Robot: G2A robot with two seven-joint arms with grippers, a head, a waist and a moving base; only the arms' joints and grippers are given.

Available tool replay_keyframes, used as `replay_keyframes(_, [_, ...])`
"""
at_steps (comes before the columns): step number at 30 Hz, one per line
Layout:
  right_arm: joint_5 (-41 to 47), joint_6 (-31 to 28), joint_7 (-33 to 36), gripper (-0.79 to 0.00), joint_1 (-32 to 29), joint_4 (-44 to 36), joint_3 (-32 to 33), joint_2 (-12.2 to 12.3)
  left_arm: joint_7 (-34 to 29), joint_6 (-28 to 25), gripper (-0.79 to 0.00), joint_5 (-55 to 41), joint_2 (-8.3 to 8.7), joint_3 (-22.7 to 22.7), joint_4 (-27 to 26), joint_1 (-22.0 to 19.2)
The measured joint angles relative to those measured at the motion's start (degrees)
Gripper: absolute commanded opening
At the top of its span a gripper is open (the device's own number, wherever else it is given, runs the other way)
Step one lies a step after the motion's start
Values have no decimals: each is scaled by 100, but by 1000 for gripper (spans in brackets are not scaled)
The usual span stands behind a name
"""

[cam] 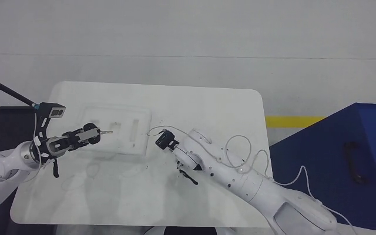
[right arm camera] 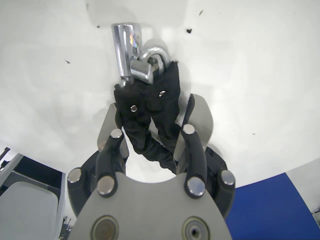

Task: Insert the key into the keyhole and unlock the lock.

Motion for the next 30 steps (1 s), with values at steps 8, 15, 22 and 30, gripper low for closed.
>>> replay_keyframes(8, [-331, 62, 283, -785, -233, -328, 207, 62, 0, 0, -785, 0, 0, 0, 0, 0])
replay_keyframes(15, [357, -157, -118, -785, -477, -616, 1001, 184, 0, 0, -785, 0, 0, 0, 0, 0])
replay_keyframes(22, [157, -486, 17, -785, -838, -903, 1356, 353, 0, 0, -785, 0, 0, 0, 0, 0])
replay_keyframes(30, [-217, -402, 26, -659, -924, -1120, 1140, 309, 0, 0, -785, 0, 0, 0, 0, 0])
